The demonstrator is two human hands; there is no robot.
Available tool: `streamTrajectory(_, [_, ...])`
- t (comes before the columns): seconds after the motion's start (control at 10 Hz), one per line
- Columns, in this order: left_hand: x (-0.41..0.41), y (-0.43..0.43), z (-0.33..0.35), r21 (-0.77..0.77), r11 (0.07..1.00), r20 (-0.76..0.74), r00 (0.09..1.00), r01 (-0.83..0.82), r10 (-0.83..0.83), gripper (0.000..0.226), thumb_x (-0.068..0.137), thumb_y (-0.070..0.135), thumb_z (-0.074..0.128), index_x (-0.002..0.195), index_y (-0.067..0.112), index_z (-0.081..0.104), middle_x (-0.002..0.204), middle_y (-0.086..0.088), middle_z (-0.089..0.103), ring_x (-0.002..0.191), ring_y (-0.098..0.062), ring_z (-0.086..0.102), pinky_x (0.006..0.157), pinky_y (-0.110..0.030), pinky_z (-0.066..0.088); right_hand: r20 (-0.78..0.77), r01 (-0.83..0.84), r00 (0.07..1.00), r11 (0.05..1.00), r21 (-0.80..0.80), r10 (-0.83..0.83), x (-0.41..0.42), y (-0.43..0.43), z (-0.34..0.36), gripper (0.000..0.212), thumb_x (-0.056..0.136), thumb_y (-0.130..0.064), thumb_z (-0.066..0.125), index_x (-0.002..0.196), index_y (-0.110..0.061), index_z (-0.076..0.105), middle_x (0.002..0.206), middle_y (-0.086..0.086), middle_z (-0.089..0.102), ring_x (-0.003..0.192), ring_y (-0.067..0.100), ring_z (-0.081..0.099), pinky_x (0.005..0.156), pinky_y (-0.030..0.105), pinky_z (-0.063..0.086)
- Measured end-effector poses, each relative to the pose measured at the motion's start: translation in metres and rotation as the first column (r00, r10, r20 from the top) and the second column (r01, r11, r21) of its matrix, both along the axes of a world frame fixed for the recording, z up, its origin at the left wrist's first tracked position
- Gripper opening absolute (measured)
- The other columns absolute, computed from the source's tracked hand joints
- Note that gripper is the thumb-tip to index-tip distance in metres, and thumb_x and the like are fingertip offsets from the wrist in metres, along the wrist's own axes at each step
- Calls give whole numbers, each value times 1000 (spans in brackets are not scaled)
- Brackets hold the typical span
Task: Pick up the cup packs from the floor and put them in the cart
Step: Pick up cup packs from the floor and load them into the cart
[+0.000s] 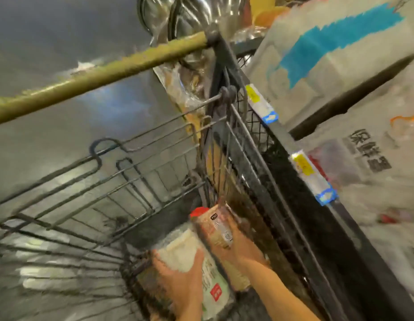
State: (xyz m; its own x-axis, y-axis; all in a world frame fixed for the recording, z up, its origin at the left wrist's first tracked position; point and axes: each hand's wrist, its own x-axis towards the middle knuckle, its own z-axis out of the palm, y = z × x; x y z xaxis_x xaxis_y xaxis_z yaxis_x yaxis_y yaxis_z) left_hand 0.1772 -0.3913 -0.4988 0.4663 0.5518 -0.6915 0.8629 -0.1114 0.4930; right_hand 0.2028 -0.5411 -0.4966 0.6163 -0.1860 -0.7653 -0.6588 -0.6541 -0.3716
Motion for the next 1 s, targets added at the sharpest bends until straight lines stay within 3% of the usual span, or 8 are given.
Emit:
streamTrajectory(0.1, [-9,-21,-33,-137,990,-109,992,44,-59,124,72,36,89,161,24,3,162,-16,23,144,-35,31,115,-43,26,37,10,999,1000,-6,-10,3,-13,-34,97,89,-61,68,160,-52,3,170,-7,12,157,26,11,126,49,19])
streamTrajectory(0.2, [-9,-16,-64,-164,981,-202,970,103,-136,114,84,40,76,160,26,-8,164,-19,14,147,-37,25,115,-42,26,-41,-113,993,994,-16,112,1,-23,-56,85,101,-37,61,164,-31,5,170,4,17,155,27,22,119,26,18])
streamTrajectory(0.4, [-3,-12,-64,-183,944,-245,918,273,-313,114,87,57,64,156,26,-22,165,-20,13,150,-37,22,117,-42,27,-40,-125,992,991,-51,123,7,-23,-55,78,106,-30,53,164,-27,1,172,2,-1,159,20,3,121,27,1])
streamTrajectory(0.5, [4,-10,-46,-162,888,-272,846,430,-459,116,86,56,68,157,24,-19,168,-11,6,155,-31,5,120,-43,22,21,-62,998,998,18,62,-1,-22,-26,79,103,-26,56,164,-32,7,171,1,17,155,22,22,122,31,18])
streamTrajectory(0.6, [11,-9,-6,-52,649,-249,620,759,-744,85,86,55,63,155,31,20,167,-1,6,154,-26,8,119,-43,24,-36,32,999,999,-12,-32,-14,-18,29,65,104,-40,51,161,-35,21,152,3,50,134,24,54,104,35,44])
streamTrajectory(0.7, [23,-15,43,-44,350,-154,340,936,-928,77,88,46,56,156,32,22,166,2,17,150,-21,25,111,-37,35,-9,-6,1000,996,-84,5,-27,-23,79,60,105,-40,50,160,-26,29,147,9,54,131,24,56,100,31,43])
streamTrajectory(0.9, [14,-45,191,428,-474,-119,-472,769,-873,60,89,52,46,143,26,41,140,-1,48,134,-26,45,113,-42,32,155,-32,984,952,-304,83,-105,-45,219,43,96,-42,55,138,-33,49,130,0,58,123,27,57,96,42,50])
streamTrajectory(1.0, [-7,-59,241,522,-575,-153,-594,630,-790,52,88,49,51,133,24,49,131,-5,54,124,-30,52,102,-45,41,207,21,977,937,-349,55,-148,-52,263,39,97,-46,53,133,-31,52,125,0,58,118,27,59,93,44,51])
